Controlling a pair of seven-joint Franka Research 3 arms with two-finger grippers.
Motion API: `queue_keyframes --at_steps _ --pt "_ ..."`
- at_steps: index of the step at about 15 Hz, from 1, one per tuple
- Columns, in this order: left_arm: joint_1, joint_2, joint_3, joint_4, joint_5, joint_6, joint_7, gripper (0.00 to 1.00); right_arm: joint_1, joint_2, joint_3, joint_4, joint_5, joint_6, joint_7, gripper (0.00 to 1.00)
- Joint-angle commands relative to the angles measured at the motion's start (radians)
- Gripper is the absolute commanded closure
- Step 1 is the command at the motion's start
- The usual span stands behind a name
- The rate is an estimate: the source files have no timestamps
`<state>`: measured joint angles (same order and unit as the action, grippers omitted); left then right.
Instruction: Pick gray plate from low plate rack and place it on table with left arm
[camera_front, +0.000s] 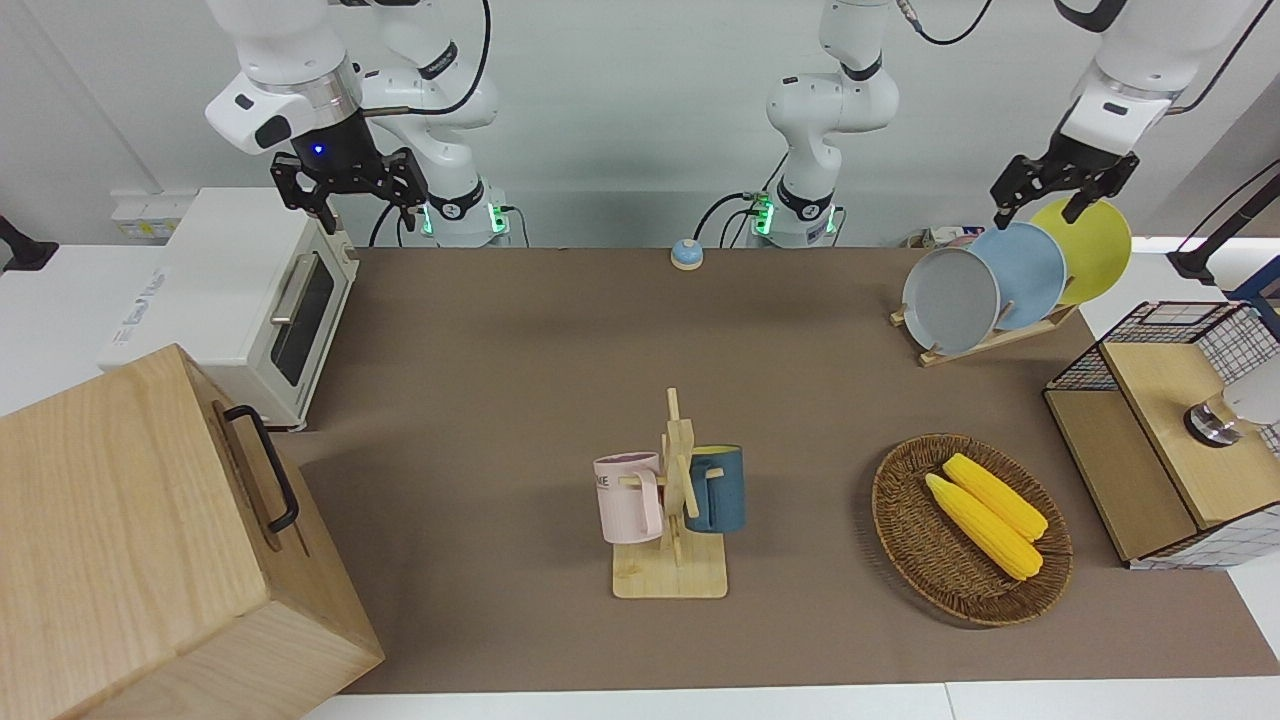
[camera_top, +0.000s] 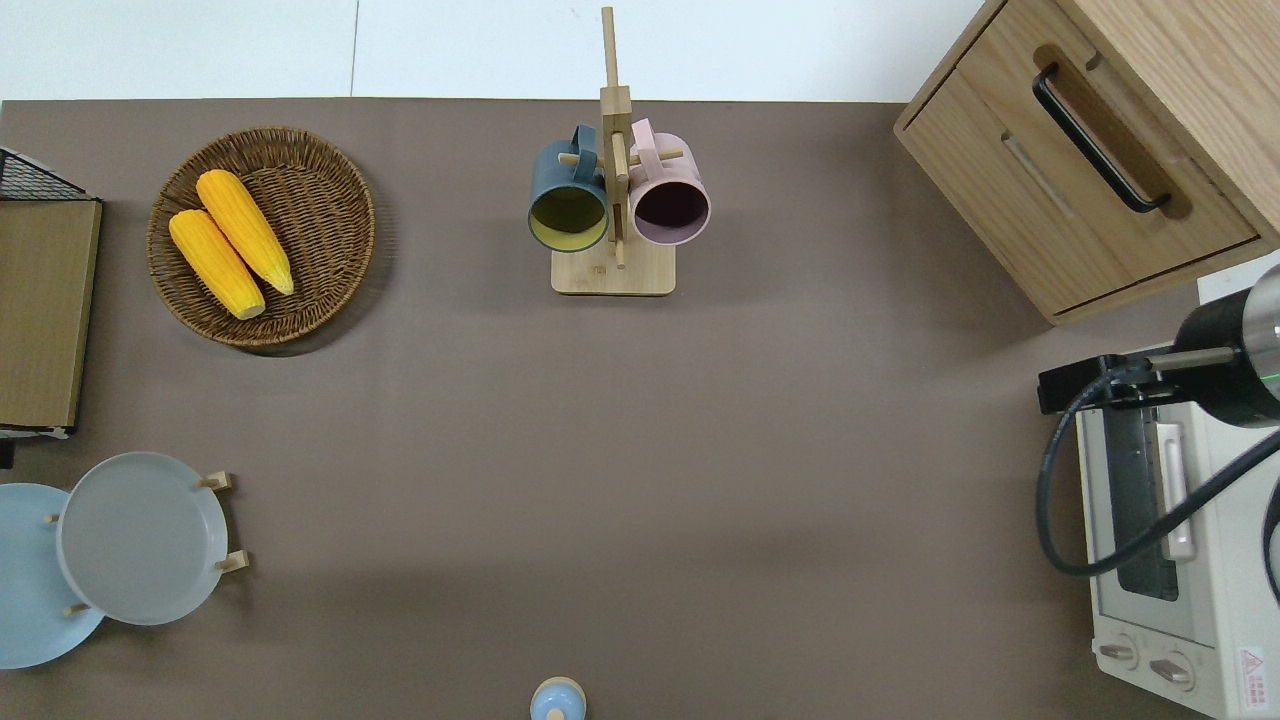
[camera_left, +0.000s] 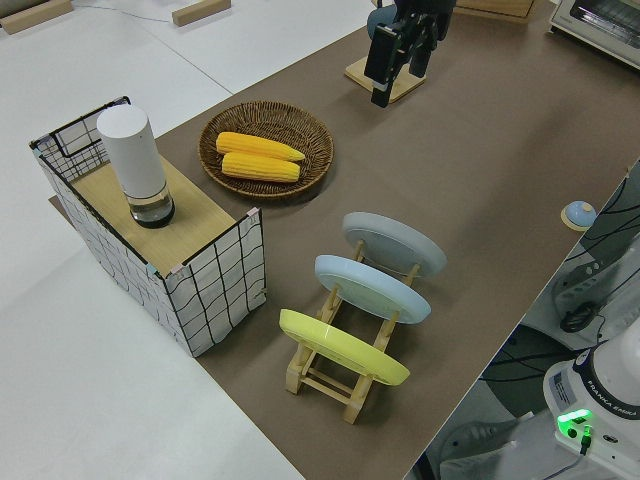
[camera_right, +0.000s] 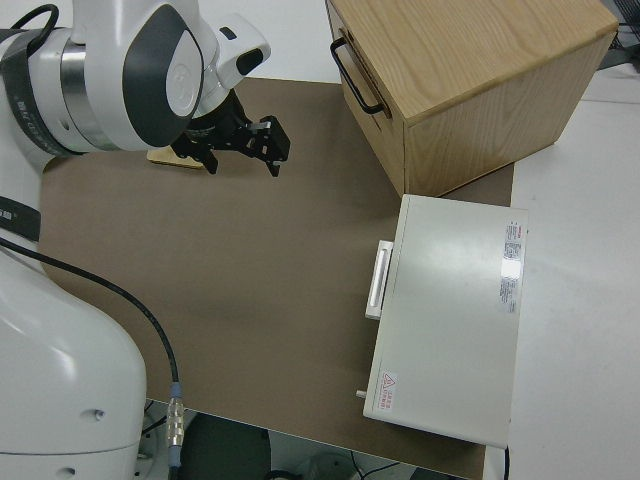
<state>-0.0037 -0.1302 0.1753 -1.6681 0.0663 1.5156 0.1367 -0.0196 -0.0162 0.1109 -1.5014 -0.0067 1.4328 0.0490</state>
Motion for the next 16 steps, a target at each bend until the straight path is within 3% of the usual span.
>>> queue_keyframes --at_steps 1,6,16 --pt "-0.004 -0.071 0.053 -0.09 0.013 0.002 0.038 0.0 -0.025 -0.002 0.018 0.007 0.019 -0.015 0.009 0.013" --pt "0.001 -0.089 0.073 -0.194 0.023 0.031 0.037 0.0 -0.025 -0.002 0.018 0.007 0.019 -0.015 0.009 0.013" --pt "0.002 -0.12 0.118 -0.465 0.05 0.277 0.023 0.0 -0.025 -0.002 0.018 0.007 0.019 -0.015 0.009 0.013"
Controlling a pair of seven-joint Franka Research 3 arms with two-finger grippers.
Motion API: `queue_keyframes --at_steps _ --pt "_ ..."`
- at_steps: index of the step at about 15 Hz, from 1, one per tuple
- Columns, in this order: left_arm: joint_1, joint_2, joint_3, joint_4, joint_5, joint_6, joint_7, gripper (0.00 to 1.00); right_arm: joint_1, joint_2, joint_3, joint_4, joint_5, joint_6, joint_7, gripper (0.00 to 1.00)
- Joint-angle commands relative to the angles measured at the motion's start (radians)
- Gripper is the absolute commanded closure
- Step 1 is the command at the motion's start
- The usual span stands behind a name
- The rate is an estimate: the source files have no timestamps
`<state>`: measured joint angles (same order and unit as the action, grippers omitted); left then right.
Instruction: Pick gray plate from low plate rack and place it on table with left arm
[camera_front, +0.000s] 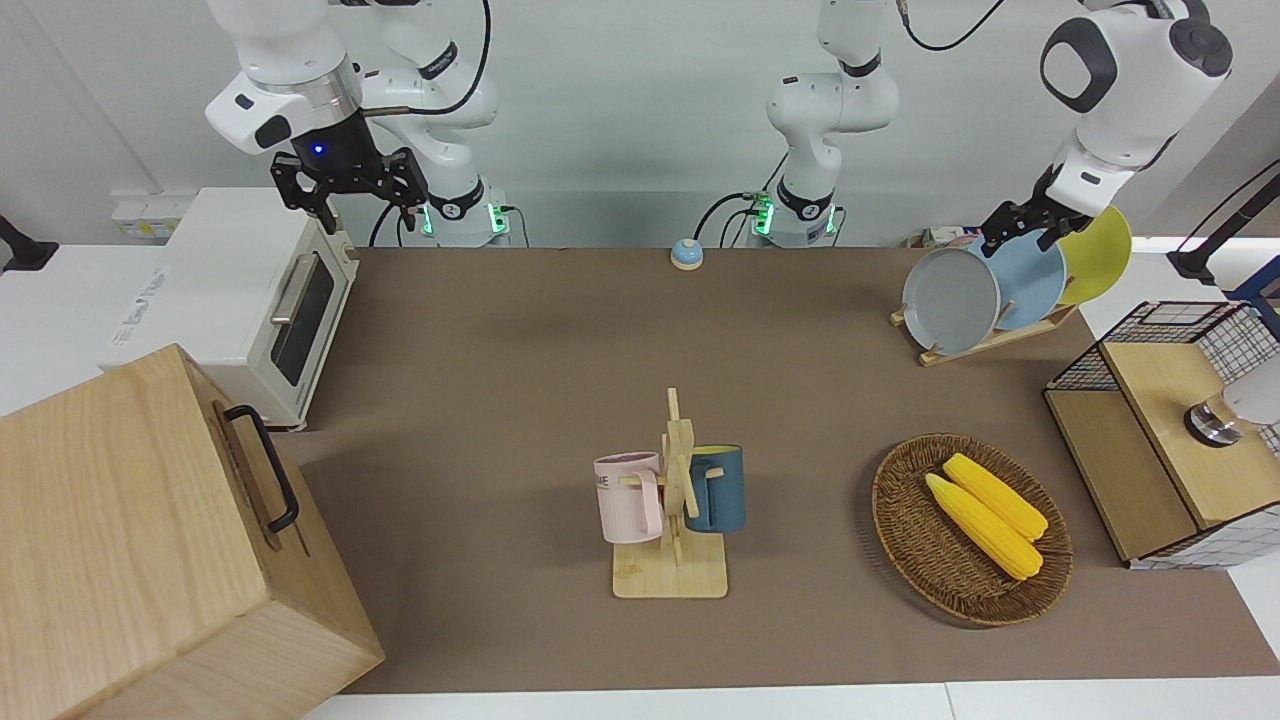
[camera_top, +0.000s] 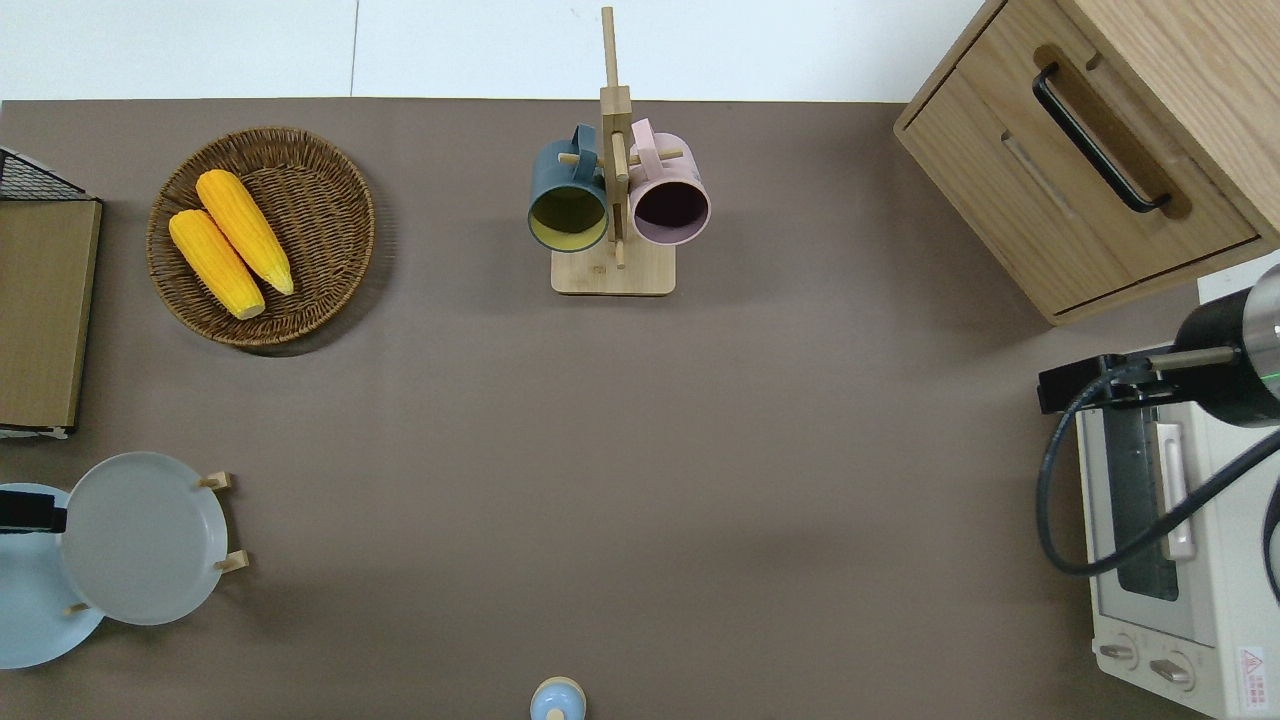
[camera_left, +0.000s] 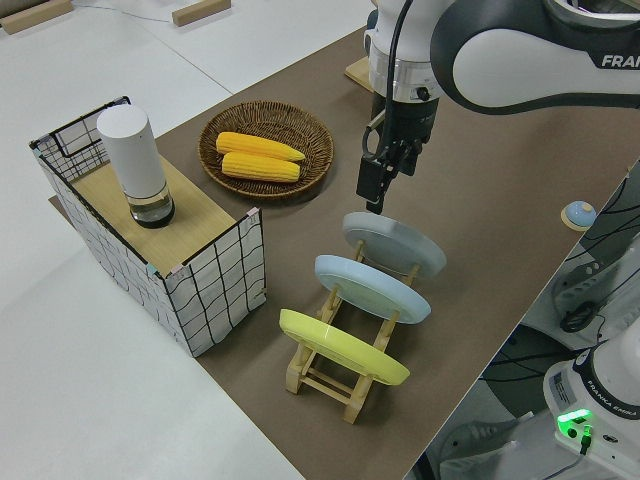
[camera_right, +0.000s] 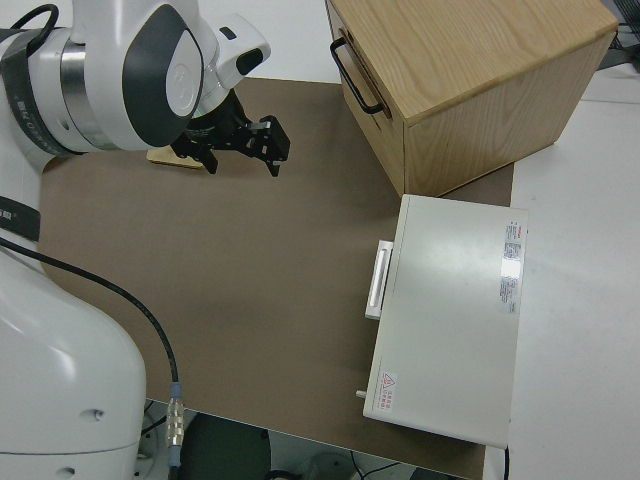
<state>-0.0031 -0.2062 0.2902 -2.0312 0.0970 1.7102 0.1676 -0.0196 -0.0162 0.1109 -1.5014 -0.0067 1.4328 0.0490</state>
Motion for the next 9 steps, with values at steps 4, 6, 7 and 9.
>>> queue_keyframes --at_steps 4,6,7,9 --pt "-0.006 -0.042 0.032 -0.188 0.01 0.17 -0.01 0.0 -0.025 -0.002 0.018 0.007 0.019 -0.015 0.009 0.011" --pt "-0.002 -0.036 0.035 -0.208 0.01 0.183 -0.01 0.01 -0.025 -0.002 0.018 0.007 0.019 -0.015 0.009 0.013" --pt "-0.003 -0.035 0.044 -0.219 0.009 0.196 -0.01 0.01 -0.025 -0.002 0.018 0.007 0.019 -0.015 0.009 0.011" --pt "-0.008 -0.033 0.052 -0.237 0.003 0.219 -0.01 0.01 -0.025 -0.002 0.018 0.007 0.019 -0.015 0.009 0.011"
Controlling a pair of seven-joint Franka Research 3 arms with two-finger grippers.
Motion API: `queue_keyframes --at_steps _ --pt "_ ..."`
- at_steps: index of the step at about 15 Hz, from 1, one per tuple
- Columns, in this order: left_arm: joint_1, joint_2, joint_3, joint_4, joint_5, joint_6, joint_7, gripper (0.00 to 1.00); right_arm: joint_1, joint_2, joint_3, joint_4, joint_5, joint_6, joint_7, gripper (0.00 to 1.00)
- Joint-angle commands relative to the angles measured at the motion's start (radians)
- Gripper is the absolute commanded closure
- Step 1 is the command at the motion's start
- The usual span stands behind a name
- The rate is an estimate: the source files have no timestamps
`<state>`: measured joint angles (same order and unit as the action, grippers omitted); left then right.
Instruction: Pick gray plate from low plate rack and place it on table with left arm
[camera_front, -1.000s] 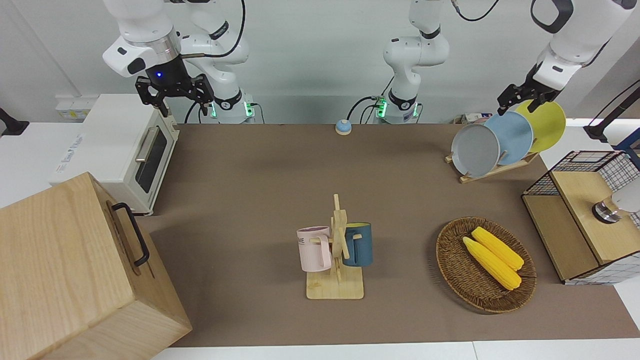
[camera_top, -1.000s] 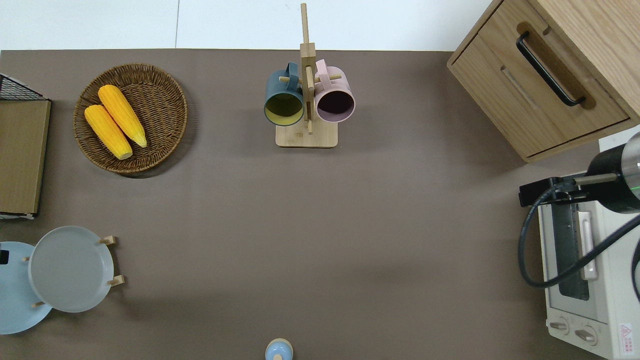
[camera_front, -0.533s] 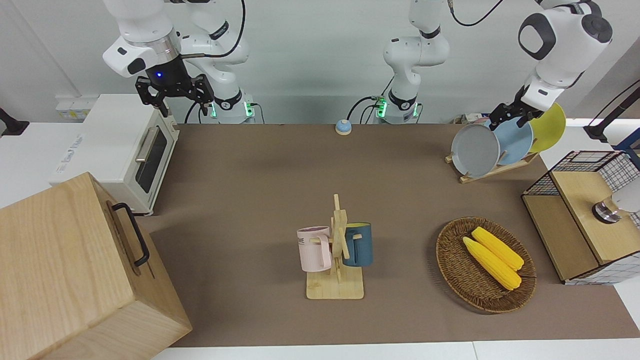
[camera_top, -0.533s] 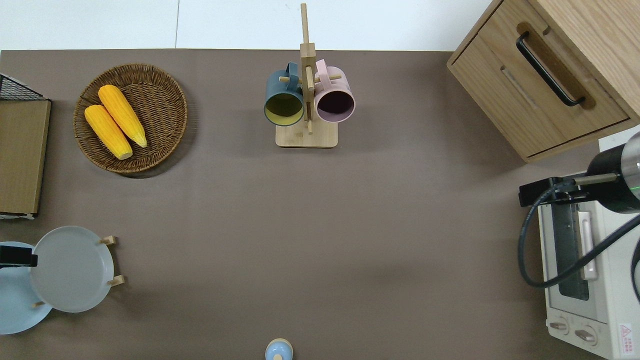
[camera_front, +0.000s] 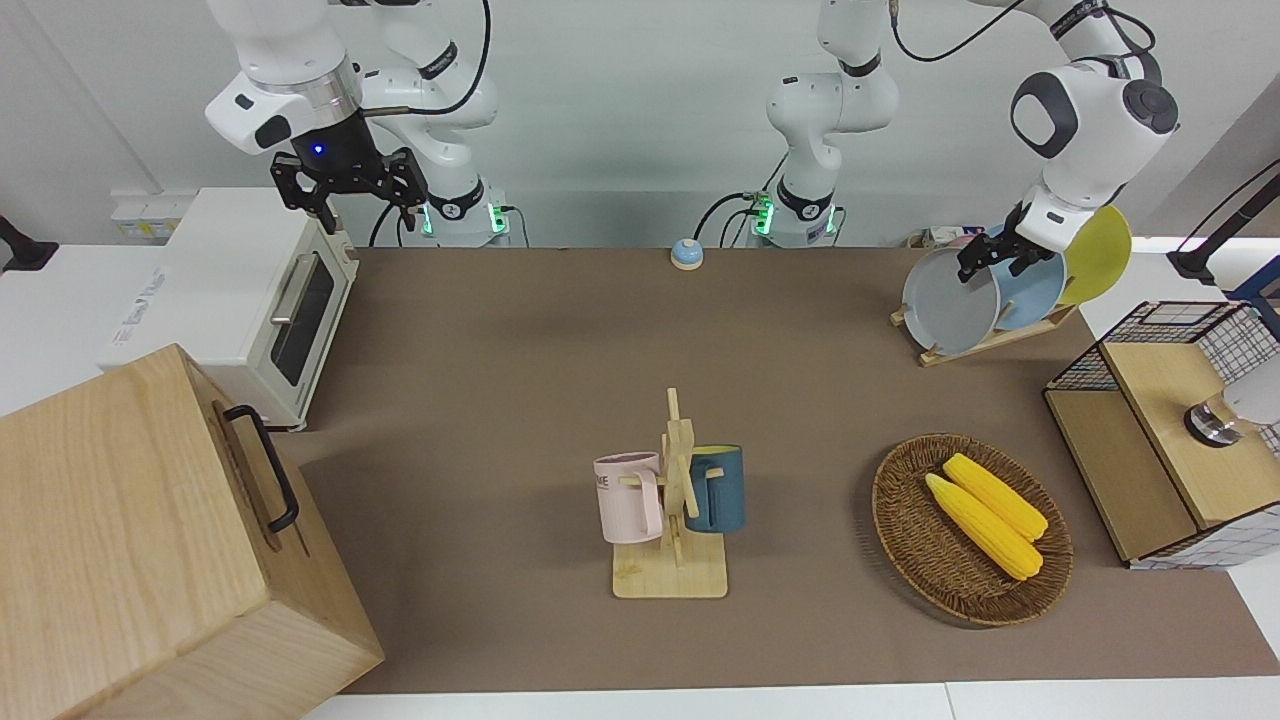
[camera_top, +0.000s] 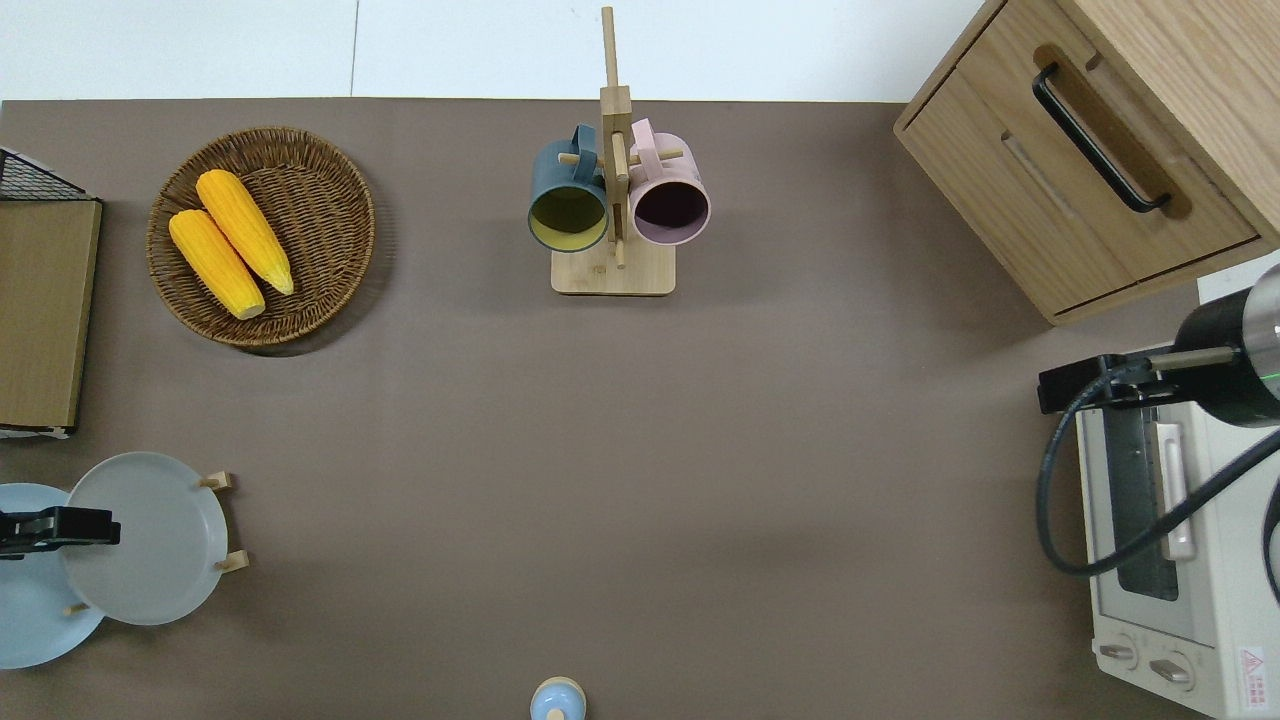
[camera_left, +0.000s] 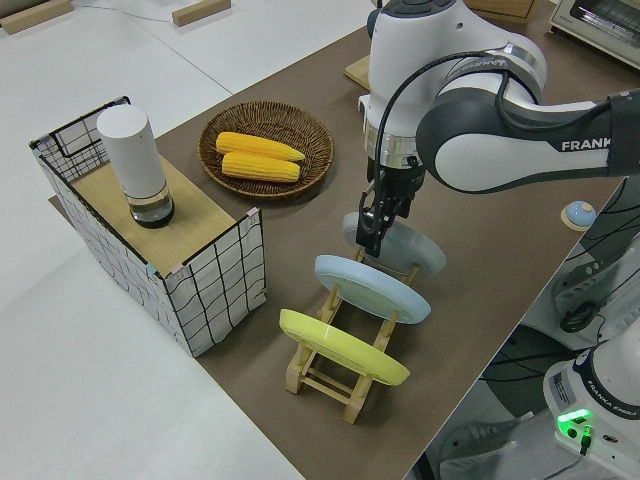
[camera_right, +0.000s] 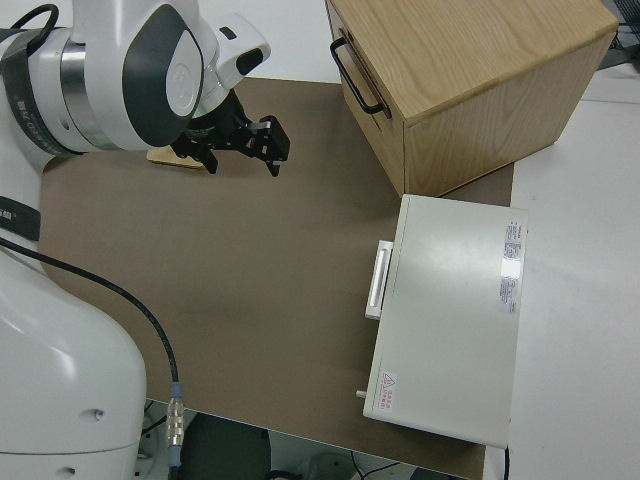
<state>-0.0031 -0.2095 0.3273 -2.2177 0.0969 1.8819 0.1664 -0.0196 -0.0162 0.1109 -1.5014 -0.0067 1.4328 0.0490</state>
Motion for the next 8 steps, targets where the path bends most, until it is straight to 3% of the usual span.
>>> queue_keyframes --at_steps 1,3,4,5,8 --pt "-0.009 -0.028 0.015 -0.053 0.0 0.051 -0.008 0.03 -0.025 -0.002 0.018 0.007 0.019 -0.015 0.009 0.013" --pt "-0.009 -0.025 0.015 -0.06 -0.014 0.063 -0.008 0.29 -0.025 -0.002 0.018 0.007 0.019 -0.015 0.009 0.013" --pt "-0.009 -0.019 0.013 -0.066 -0.026 0.072 -0.007 0.55 -0.025 -0.002 0.018 0.007 0.019 -0.015 0.009 0.011" --pt "-0.012 -0.019 0.015 -0.068 -0.026 0.072 -0.007 0.68 -0.025 -0.002 0.018 0.007 0.019 -0.015 0.009 0.011" --pt "-0.014 -0.019 0.015 -0.068 -0.026 0.071 -0.008 0.87 -0.025 -0.002 0.018 0.007 0.019 -0.015 0.009 0.011"
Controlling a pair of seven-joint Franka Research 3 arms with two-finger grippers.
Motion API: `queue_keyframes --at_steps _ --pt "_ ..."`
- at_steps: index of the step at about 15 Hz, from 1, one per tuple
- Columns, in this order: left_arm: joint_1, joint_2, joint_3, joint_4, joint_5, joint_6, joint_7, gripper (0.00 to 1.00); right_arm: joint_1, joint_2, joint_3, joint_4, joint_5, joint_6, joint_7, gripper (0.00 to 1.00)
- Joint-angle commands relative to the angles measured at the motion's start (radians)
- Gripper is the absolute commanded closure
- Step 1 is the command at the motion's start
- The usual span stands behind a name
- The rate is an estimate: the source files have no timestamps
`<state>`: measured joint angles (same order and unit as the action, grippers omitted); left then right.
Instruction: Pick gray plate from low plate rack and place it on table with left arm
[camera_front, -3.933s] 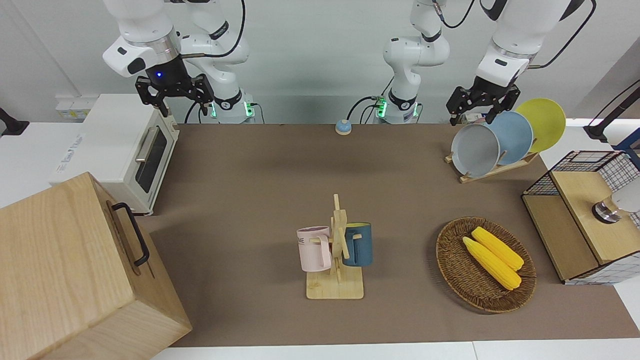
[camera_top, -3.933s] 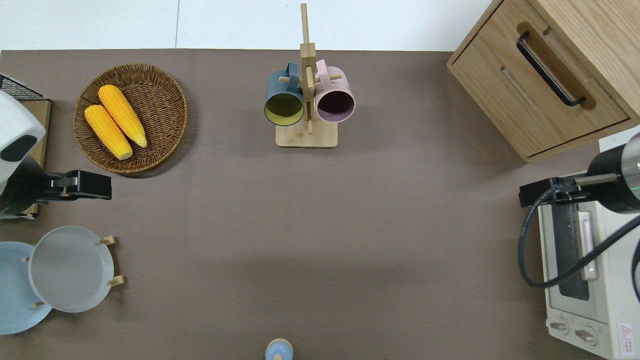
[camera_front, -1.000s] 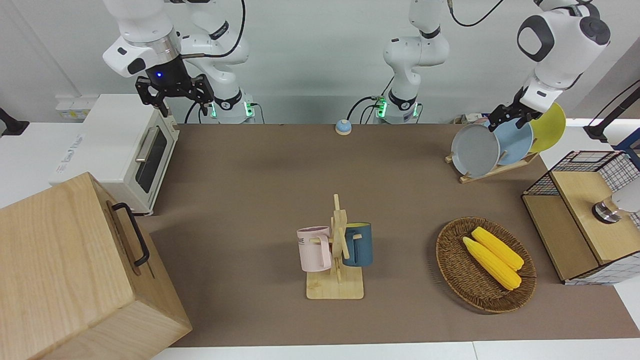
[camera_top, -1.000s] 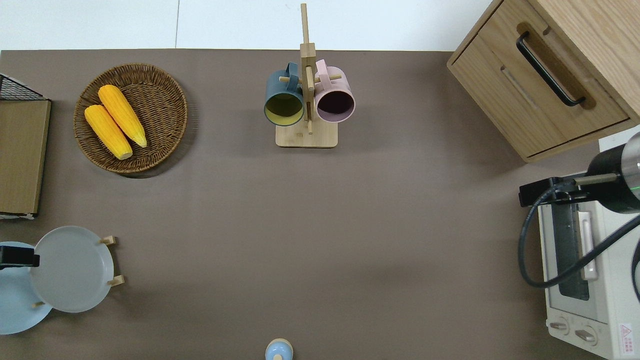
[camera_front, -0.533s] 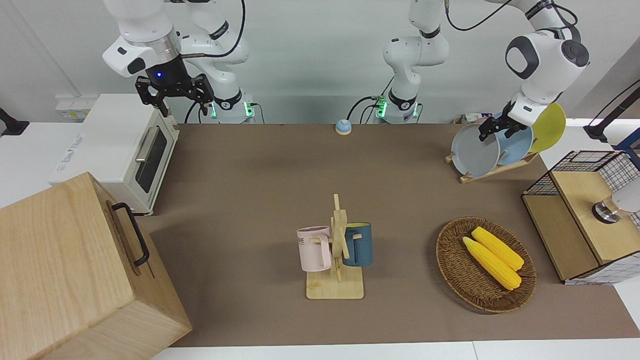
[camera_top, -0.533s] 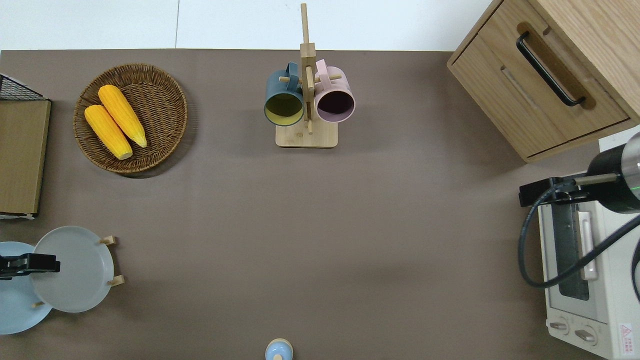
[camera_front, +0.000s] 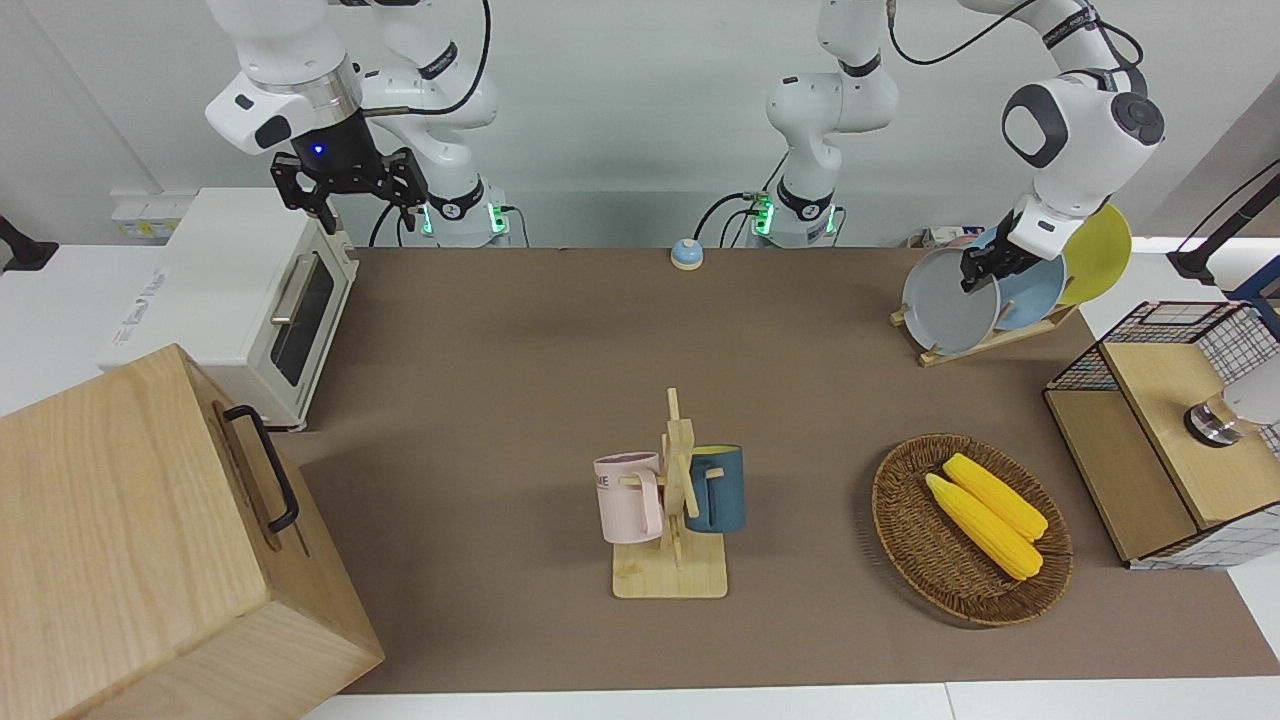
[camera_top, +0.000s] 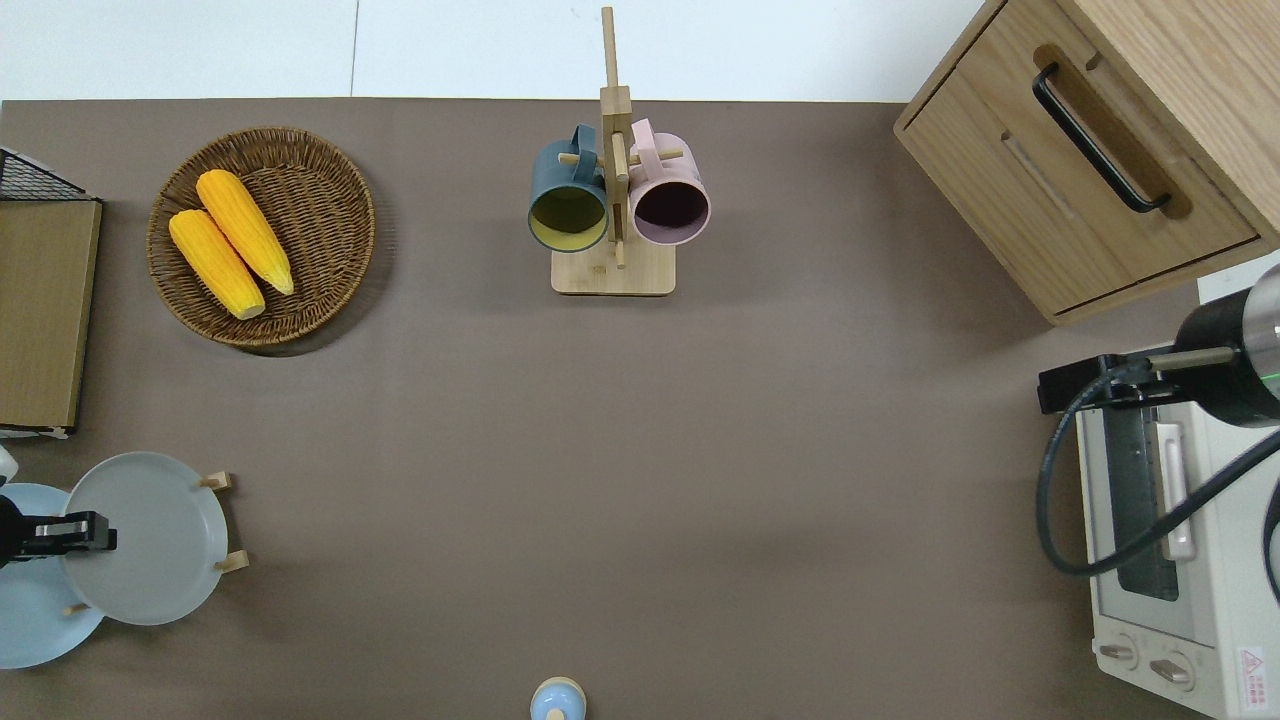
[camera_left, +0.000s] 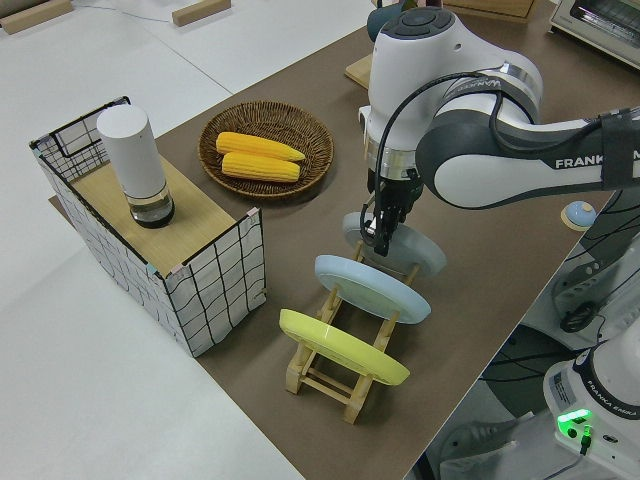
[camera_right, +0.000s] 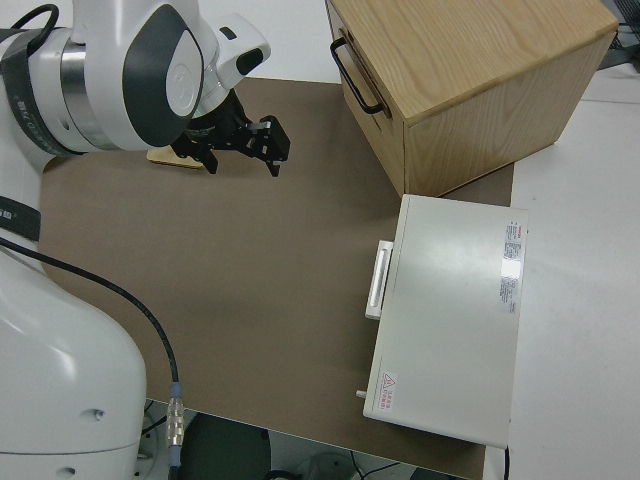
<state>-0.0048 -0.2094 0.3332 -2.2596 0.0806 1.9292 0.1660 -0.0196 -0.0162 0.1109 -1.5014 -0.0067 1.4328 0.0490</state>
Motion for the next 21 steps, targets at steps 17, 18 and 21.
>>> queue_keyframes --at_steps 17,18,21 --pt "-0.027 -0.031 -0.02 0.084 0.044 -0.136 -0.048 1.0 -0.025 -0.002 0.018 0.007 0.019 -0.015 0.009 0.013" --pt "-0.027 -0.031 -0.022 0.109 0.045 -0.171 -0.062 1.0 -0.025 -0.002 0.018 0.007 0.019 -0.015 0.009 0.013" --pt "-0.027 -0.031 -0.046 0.205 0.05 -0.283 -0.074 1.0 -0.025 -0.002 0.018 0.007 0.019 -0.015 0.009 0.013"
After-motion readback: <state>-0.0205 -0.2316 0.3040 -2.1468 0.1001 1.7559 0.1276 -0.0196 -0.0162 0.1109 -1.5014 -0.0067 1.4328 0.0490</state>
